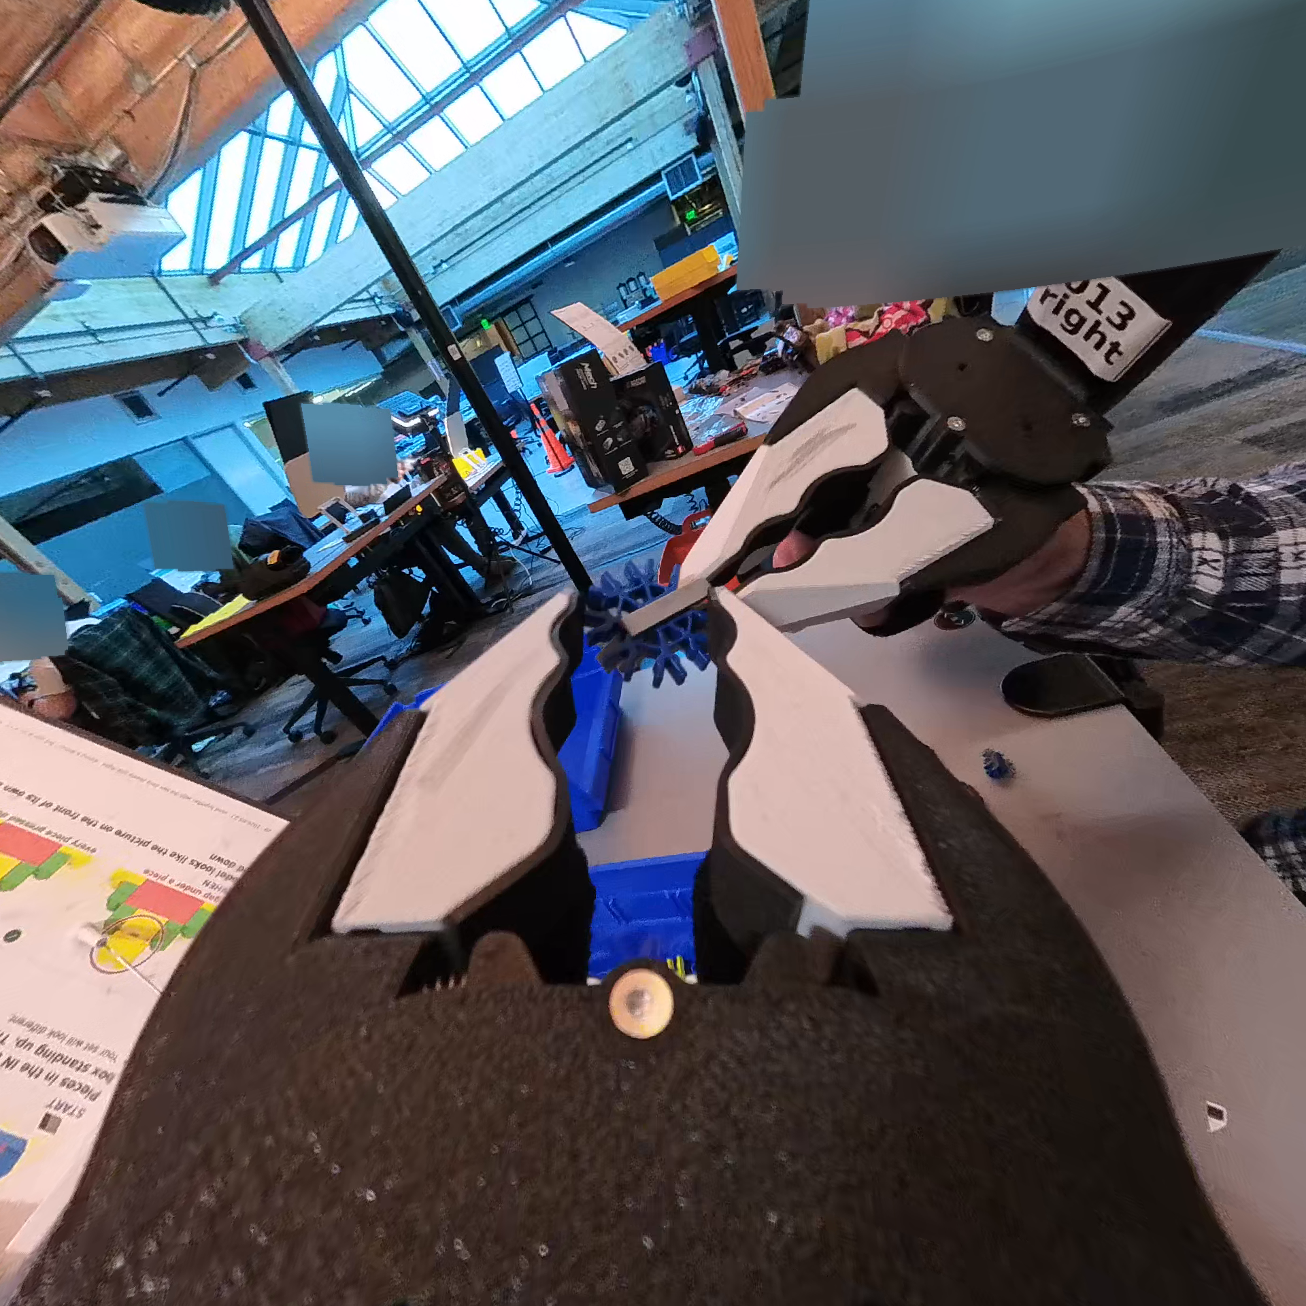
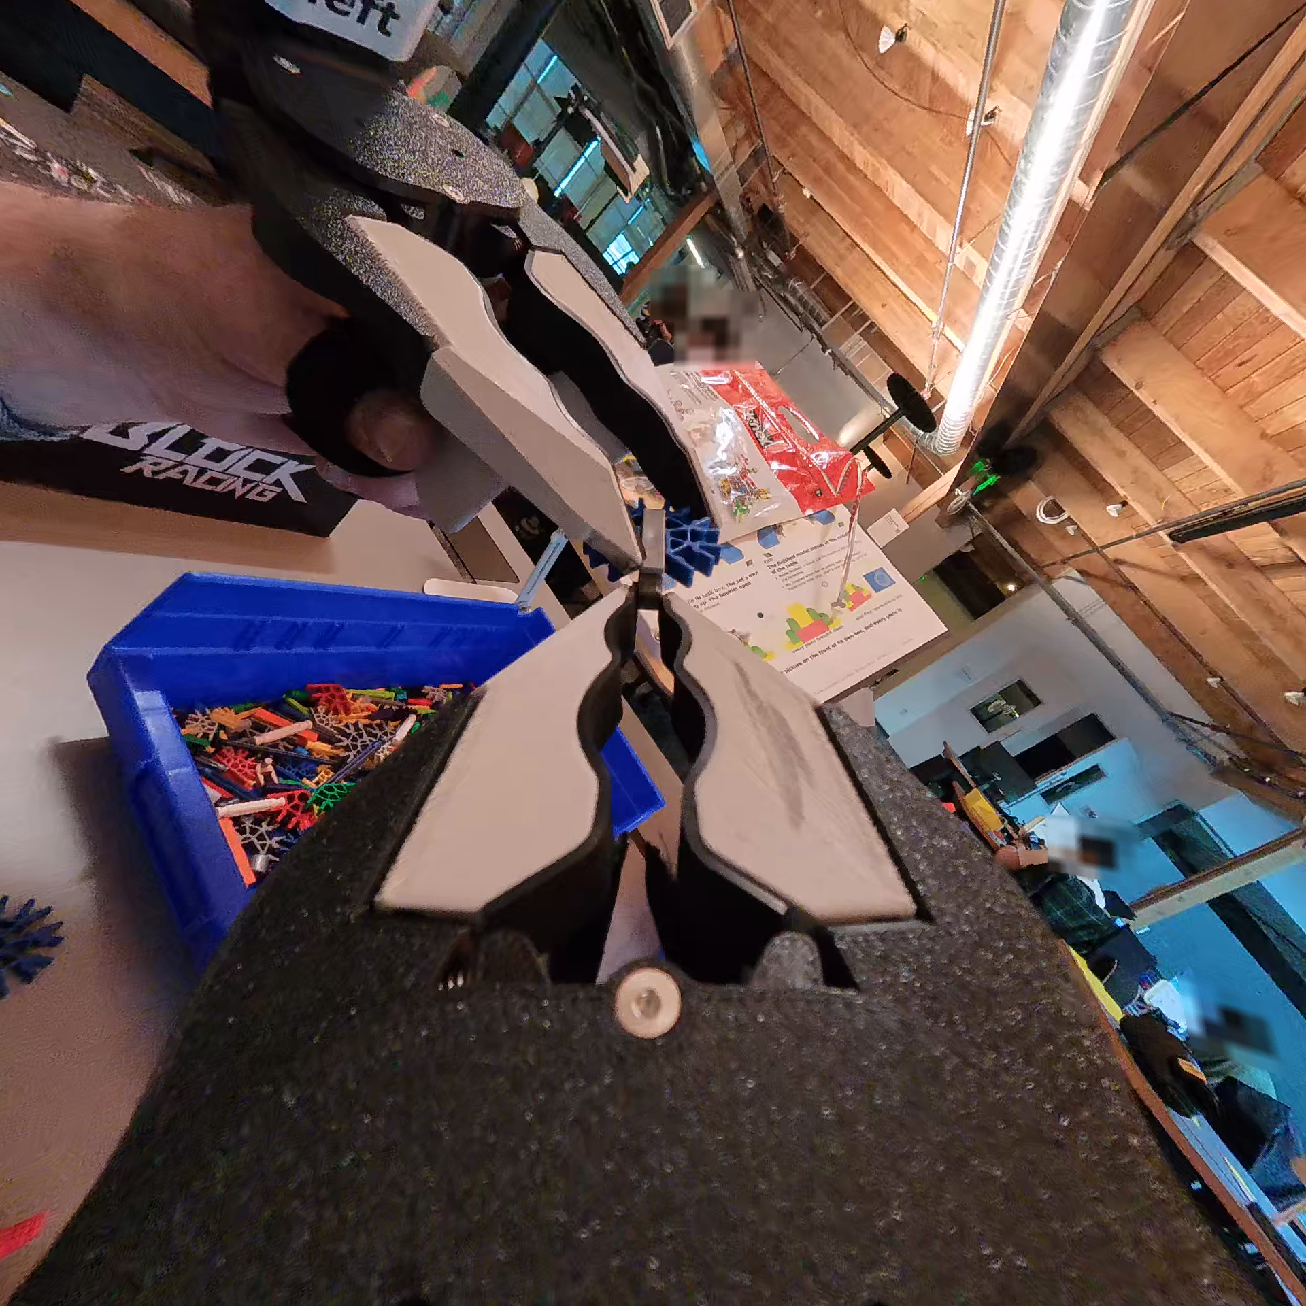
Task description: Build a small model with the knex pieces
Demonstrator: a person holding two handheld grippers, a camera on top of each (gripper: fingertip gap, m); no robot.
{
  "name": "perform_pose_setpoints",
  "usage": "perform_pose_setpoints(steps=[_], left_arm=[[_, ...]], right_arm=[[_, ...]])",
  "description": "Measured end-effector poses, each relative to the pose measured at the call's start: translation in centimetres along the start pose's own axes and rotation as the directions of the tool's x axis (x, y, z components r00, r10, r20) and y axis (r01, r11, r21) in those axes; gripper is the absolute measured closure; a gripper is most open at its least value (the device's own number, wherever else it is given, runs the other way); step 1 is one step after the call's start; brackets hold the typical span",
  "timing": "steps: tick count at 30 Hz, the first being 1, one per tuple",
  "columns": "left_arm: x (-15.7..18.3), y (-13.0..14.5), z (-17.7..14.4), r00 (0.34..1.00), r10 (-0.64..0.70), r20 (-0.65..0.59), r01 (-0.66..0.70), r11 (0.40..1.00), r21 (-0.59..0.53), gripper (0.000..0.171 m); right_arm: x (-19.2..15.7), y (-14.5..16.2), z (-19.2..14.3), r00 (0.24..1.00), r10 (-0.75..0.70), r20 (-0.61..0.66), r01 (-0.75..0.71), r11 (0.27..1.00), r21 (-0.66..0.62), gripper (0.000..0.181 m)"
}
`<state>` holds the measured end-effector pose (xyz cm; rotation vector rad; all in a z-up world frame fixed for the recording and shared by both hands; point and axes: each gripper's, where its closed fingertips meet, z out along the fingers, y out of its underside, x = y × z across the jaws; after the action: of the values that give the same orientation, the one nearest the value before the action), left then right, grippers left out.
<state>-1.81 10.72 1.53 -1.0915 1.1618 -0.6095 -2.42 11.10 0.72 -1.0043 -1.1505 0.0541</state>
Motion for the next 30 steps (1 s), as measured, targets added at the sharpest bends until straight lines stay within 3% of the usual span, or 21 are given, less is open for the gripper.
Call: perform_pose_setpoints(steps=[6, 10, 17, 30], left_arm=[[0.4, -0.6, -0.3, 0.995, -0.072, -0.065, 0.076, 0.996, 0.056, 0.139], [0.1, -0.2, -0.2, 0.985, -0.142, -0.094, 0.150, 0.986, 0.077, 0.138], [-1.3, 0.8, 0.4, 0.988, -0.150, 0.026, 0.151, 0.989, -0.011, 0.122], [-1.6, 1.1, 1.2, 0.984, -0.155, 0.087, 0.160, 0.986, -0.043, 0.134]], right_arm=[[-0.2, -0.9, -0.3, 1.000, 0.023, 0.002, -0.023, 0.999, 0.039, 0.177], [0.0, -0.7, -0.2, 0.996, -0.074, -0.057, 0.073, 0.997, -0.026, 0.178], [0.9, 0.0, 0.1, 0.956, -0.236, -0.173, 0.216, 0.968, -0.128, 0.177], [1.4, 0.8, 0.6, 0.909, -0.344, -0.237, 0.300, 0.933, -0.201, 0.176]])
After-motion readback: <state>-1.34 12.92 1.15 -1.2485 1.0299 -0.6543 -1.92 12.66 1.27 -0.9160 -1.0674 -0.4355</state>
